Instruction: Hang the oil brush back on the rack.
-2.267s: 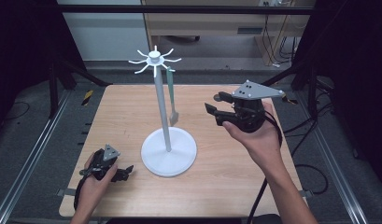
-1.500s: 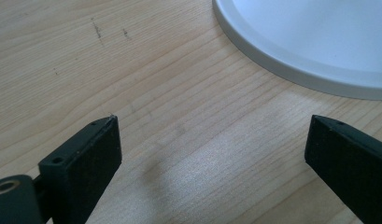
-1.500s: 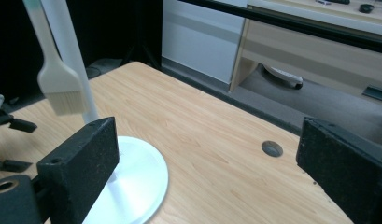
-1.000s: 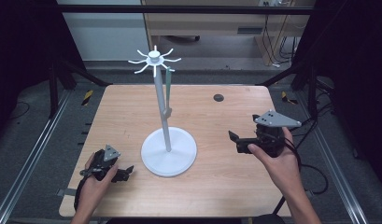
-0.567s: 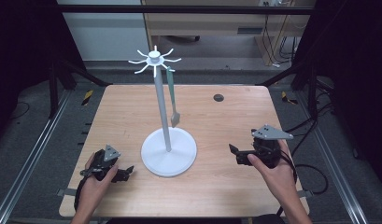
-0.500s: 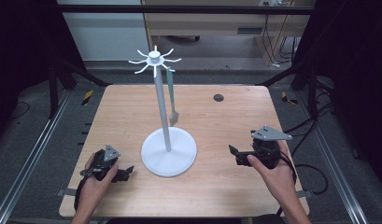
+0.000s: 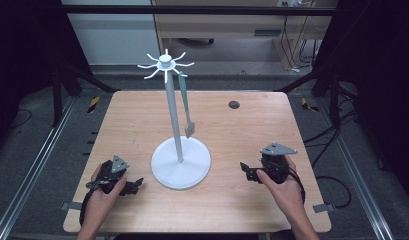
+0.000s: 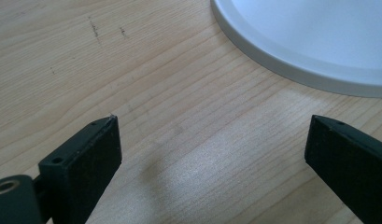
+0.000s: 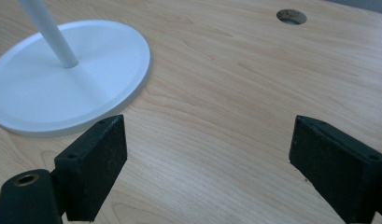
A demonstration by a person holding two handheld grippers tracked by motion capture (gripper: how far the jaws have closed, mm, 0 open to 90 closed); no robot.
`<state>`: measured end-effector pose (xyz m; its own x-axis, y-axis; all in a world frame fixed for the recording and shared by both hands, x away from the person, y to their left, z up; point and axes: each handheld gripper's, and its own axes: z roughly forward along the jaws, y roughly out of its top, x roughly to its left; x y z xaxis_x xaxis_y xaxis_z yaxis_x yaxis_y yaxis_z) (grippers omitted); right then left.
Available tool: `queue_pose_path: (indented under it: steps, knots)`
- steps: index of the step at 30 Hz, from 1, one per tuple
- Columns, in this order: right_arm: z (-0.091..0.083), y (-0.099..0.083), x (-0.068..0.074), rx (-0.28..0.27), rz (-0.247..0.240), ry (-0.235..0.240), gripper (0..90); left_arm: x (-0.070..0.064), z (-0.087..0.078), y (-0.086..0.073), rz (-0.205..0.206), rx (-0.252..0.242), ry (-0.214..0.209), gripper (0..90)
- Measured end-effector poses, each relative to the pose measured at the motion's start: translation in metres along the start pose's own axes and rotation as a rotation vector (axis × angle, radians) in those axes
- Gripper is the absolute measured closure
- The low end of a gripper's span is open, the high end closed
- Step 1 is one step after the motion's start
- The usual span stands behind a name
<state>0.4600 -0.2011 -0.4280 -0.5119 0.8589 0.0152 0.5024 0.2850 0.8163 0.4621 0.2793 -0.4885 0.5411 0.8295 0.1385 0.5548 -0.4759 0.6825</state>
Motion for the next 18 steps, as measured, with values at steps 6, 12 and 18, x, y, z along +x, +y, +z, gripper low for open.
queue_pose_path:
  steps: [6,12,18]
  knots:
    - [0.02,-0.007,0.0,0.032,0.028,0.002,12.4,0.0,0.0,0.0,0.001,0.002,0.0,3.5]
    - [0.034,-0.015,0.003,0.057,0.047,0.002,12.6,0.0,0.0,0.0,-0.002,-0.004,0.0,3.5]
    - [0.046,-0.028,0.008,0.111,0.042,0.001,14.0,-0.001,0.001,0.001,0.004,0.0,-0.002,3.5]
